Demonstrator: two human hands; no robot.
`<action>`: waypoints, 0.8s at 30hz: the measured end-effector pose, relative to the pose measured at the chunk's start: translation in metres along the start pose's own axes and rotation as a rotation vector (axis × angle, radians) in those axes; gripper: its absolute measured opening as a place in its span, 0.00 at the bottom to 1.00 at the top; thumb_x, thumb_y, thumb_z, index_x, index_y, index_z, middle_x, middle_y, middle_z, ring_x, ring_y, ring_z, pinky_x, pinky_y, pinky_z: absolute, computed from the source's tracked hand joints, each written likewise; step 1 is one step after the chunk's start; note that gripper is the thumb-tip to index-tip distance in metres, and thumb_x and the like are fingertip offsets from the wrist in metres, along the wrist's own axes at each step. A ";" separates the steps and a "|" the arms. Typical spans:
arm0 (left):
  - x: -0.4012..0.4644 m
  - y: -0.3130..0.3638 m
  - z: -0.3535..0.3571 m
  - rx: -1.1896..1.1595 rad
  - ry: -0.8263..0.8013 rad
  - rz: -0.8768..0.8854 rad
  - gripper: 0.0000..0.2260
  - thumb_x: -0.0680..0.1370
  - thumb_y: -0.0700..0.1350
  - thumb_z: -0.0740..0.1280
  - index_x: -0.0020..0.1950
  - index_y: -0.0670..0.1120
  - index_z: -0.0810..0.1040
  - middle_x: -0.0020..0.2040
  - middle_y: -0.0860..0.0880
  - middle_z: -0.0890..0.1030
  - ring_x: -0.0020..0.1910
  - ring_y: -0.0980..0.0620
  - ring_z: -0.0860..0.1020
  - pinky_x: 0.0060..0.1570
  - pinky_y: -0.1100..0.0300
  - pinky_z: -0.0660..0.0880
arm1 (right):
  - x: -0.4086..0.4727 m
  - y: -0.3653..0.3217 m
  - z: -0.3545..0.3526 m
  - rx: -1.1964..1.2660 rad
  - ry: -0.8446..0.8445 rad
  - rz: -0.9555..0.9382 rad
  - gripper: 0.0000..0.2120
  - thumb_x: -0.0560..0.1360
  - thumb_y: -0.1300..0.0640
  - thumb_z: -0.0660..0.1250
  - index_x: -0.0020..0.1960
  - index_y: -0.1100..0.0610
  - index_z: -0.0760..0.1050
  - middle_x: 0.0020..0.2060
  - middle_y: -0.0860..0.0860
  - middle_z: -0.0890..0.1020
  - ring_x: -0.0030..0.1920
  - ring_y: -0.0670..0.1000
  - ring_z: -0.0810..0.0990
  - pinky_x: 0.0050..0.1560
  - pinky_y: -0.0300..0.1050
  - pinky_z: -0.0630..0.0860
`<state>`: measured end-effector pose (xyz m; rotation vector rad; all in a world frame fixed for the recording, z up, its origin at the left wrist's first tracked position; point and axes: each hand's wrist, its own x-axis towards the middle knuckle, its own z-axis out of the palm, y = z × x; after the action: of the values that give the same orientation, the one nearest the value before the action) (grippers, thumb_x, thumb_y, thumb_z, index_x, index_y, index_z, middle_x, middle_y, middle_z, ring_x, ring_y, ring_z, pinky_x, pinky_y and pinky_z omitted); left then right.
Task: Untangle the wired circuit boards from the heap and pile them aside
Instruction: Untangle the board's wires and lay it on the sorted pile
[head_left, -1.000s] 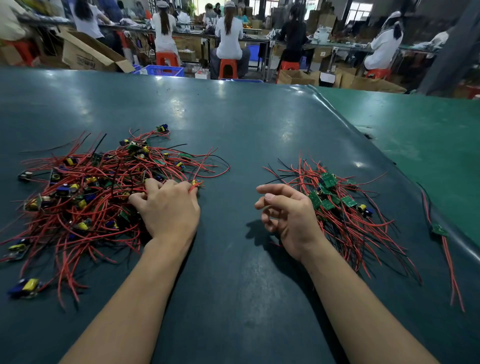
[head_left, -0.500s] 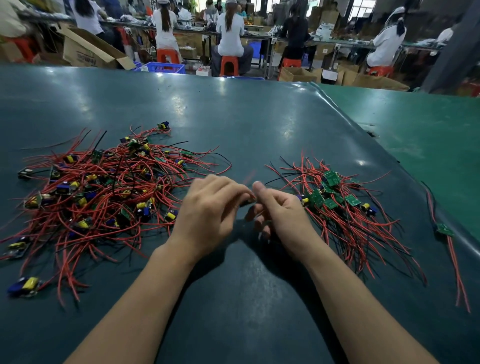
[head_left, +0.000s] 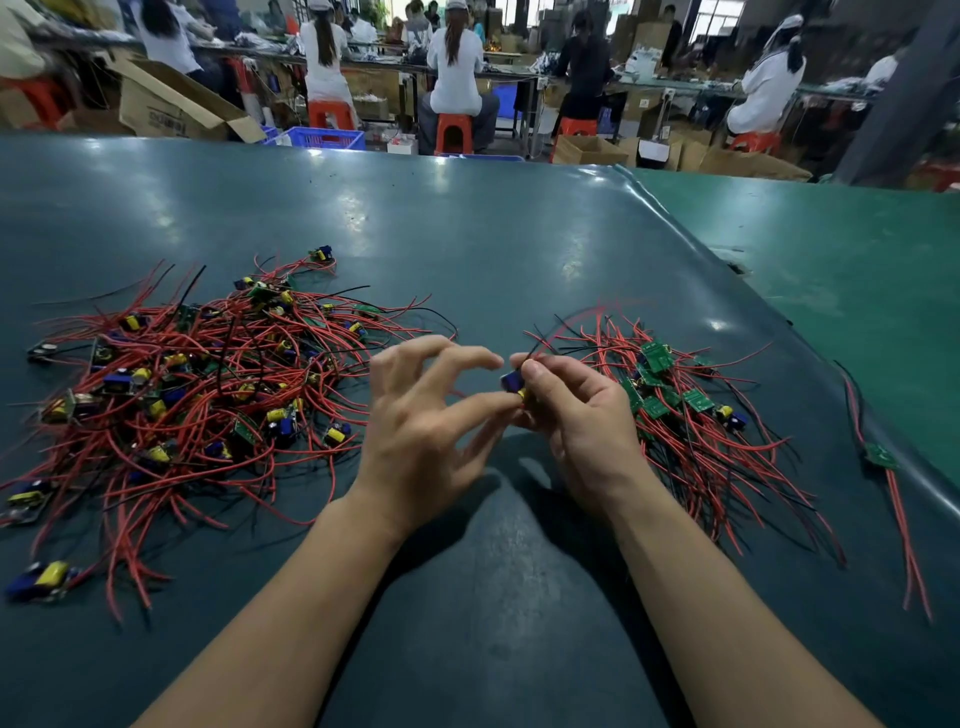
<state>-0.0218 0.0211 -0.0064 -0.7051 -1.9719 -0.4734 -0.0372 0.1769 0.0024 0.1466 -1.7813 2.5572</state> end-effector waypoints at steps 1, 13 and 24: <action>-0.001 0.000 -0.001 0.044 0.035 -0.028 0.02 0.75 0.48 0.74 0.46 0.52 0.86 0.56 0.50 0.82 0.55 0.41 0.75 0.53 0.43 0.68 | 0.000 -0.001 0.000 0.008 0.023 -0.035 0.06 0.74 0.62 0.70 0.41 0.55 0.84 0.37 0.53 0.85 0.37 0.49 0.82 0.38 0.40 0.79; -0.002 0.011 0.006 -0.502 -0.237 -0.651 0.18 0.74 0.60 0.69 0.52 0.47 0.83 0.32 0.54 0.79 0.28 0.55 0.76 0.33 0.58 0.75 | -0.001 -0.001 0.000 0.021 0.198 -0.204 0.07 0.73 0.65 0.73 0.38 0.56 0.84 0.37 0.55 0.86 0.38 0.53 0.85 0.34 0.42 0.80; 0.007 0.010 0.009 -0.912 -0.133 -0.969 0.03 0.76 0.41 0.71 0.43 0.45 0.83 0.32 0.47 0.81 0.29 0.51 0.73 0.30 0.63 0.70 | -0.004 0.006 0.002 -0.277 0.172 -0.207 0.08 0.77 0.61 0.69 0.43 0.65 0.82 0.37 0.57 0.84 0.34 0.48 0.81 0.25 0.39 0.75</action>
<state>-0.0241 0.0362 -0.0037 -0.2269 -2.0811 -2.0210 -0.0339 0.1732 -0.0026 0.0955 -1.9168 2.0926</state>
